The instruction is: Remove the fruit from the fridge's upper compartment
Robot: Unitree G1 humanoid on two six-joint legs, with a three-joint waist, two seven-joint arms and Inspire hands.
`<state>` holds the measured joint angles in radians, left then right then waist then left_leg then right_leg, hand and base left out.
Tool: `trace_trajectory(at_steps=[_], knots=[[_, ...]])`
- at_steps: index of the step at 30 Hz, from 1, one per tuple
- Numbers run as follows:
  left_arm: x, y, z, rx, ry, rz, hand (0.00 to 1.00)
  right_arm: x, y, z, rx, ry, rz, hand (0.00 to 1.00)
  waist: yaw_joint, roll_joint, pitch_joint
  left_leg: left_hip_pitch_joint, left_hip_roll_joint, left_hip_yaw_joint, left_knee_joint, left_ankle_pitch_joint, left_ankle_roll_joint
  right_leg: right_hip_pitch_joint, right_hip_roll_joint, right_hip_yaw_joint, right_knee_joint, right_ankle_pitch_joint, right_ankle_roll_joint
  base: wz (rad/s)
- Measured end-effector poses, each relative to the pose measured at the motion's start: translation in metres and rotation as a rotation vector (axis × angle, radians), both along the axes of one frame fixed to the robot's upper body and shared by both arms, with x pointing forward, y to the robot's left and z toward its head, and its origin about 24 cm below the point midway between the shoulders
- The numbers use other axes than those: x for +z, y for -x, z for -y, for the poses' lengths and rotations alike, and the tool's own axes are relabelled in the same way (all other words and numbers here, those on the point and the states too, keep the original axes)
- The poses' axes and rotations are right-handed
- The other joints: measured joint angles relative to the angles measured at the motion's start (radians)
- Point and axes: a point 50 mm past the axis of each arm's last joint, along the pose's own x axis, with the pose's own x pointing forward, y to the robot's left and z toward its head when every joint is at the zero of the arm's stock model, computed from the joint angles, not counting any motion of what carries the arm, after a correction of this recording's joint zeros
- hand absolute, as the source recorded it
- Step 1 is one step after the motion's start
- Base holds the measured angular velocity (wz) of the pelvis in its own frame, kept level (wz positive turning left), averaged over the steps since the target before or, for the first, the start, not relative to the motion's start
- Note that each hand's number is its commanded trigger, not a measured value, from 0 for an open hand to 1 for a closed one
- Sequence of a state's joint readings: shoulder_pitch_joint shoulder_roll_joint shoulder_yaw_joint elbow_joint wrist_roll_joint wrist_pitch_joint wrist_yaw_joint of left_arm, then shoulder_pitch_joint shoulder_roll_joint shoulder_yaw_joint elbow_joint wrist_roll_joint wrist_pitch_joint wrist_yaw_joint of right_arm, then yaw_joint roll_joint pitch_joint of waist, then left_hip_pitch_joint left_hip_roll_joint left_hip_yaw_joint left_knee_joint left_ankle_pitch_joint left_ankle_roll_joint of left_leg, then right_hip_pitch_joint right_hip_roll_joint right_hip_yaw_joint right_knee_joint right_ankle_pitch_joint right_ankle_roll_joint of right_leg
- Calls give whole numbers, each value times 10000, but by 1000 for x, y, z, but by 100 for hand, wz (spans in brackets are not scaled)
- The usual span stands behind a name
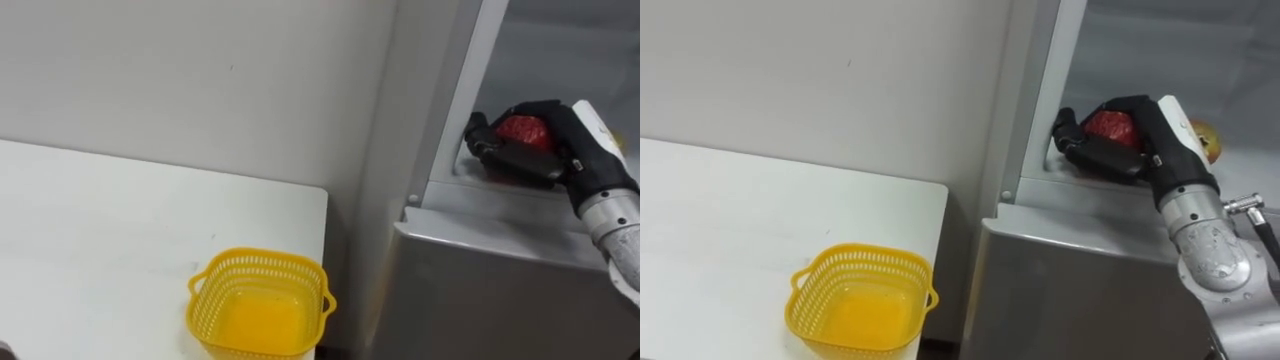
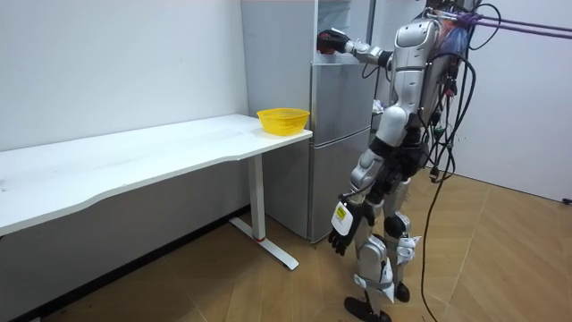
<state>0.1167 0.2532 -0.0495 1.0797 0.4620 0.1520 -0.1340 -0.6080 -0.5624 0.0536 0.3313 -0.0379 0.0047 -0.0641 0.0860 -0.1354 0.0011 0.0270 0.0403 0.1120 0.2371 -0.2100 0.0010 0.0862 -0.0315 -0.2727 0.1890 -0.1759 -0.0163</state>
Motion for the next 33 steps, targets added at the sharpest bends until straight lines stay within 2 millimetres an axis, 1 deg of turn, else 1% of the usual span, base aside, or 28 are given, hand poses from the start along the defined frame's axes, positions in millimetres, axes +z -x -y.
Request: trace_trajectory(at_steps=[4, 7, 9, 10, 11, 12, 13, 14, 16, 17, 20, 21, 24, 26, 29, 31, 33], knots=[[0, -1, -1, 1, -97, 152, 0, 9, 3, -7, 124, -25, 434, 100, -55, 46, 27, -66, -1, 92, 1, -1, 2, -90, -3, -1, -12, 7, -10, -6], [0, -1, -1, 25, -142, 217, 0, 9, 6, -12, 96, -61, 687, 100, -57, 102, 10, -108, -1, 173, 11, -1, 3, -171, -6, 142, -7, 18, -22, -8], [0, -1, 1, 116, -154, 277, 0, 8, 14, -15, 5, 166, 966, 100, -52, 175, -25, -139, -7, 174, 16, -2, 5, -210, 3, 184, -10, 18, -22, -2], [-1, 0, 2, 156, -169, 279, 0, 10, 20, -21, -3, 509, 1244, 100, -46, 238, -51, -120, -9, 204, 20, -3, 6, -230, 12, 204, -14, 18, -22, -6], [-1, 1, 2, 161, -168, 256, 0, 10, 23, -24, 13, 651, 1395, 100, -52, 274, -53, -100, -10, 216, 20, -3, 6, -231, -2, 216, -11, 18, -21, -11], [-1, 3, 2, 185, -178, 192, 0, 12, 27, -32, 181, 751, 1679, 100, -96, 365, -43, -59, -10, 227, 17, -3, 6, -210, -9, 229, -14, 18, -21, -8], [-2, 3, 3, 198, -189, 179, 0, 15, 31, -42, 447, 800, 1988, 100, -153, 451, -55, -40, -13, 233, 7, -2, 6, -196, -7, 224, -12, 18, -21, -6], [-2, 3, 3, 195, -179, 195, 0, 18, 32, -46, 562, 830, 2159, 100, -202, 488, -71, -31, -15, 237, -5, -2, 6, -197, -6, 217, -12, 18, -21, 3], [-2, -1, 5, 248, -127, 455, 0, 30, 42, -61, 1055, 883, 2945, 100, -230, 566, -72, 16, -17, 240, -86, 7, -2, -194, 19, 251, -8, 18, -21, 0], [-2, -2, 6, 236, -157, 542, 0, 37, 49, -69, 1226, 827, 3474, 100, -232, 567, -71, 29, -17, 240, -111, 10, -7, -184, 50, 251, -5, 18, -22, 0], [-5, 0, 13, 250, -71, 586, 0, 50, 63, -82, 1594, 672, 4744, 100, -243, 569, -67, 37, -9, 238, -154, 9, -5, -123, 64, 249, 3, 18, -22, 0], [-5, 0, 14, 249, -37, 591, 0, 51, 66, -84, 1622, 705, 4945, 100, -245, 583, -48, 40, -9, 237, -151, 8, -4, -116, 63, 250, 3, 18, -22, 0], [-6, 0, 14, 406, 32, 722, 0, 57, 74, -90, 1681, 966, 5705, 100, -248, 521, 1, 17, -7, 224, -147, 6, -1, -124, 60, 248, 6, 24, -27, 0], [-6, 1, 14, 438, 6, 751, 0, 58, 78, -97, 1702, 1254, 6020, 100, -253, 516, 10, -9, -5, 218, -142, 5, 0, -151, 58, 244, 7, 36, -32, 0], [-6, -1, 15, 369, 9, 785, 0, 57, 93, -111, 2049, 1615, 6589, 100, -234, 533, 18, -81, -3, 222, -131, 4, 1, -210, 58, 195, -2, 42, -33, 0], [-6, -2, 15, 368, 9, 807, 0, 55, 97, -116, 2178, 1909, 6766, 100, -212, 541, 19, -76, -5, 227, -146, 5, 1, -211, 52, 188, -3, 42, -33, 0], [-6, -5, 15, 361, 3, 822, 0, 52, 98, -120, 2242, 2162, 6745, 100, -111, 540, 19, -63, -6, 224, -156, 5, 1, -206, 51, 180, -2, 42, -33, 0]])
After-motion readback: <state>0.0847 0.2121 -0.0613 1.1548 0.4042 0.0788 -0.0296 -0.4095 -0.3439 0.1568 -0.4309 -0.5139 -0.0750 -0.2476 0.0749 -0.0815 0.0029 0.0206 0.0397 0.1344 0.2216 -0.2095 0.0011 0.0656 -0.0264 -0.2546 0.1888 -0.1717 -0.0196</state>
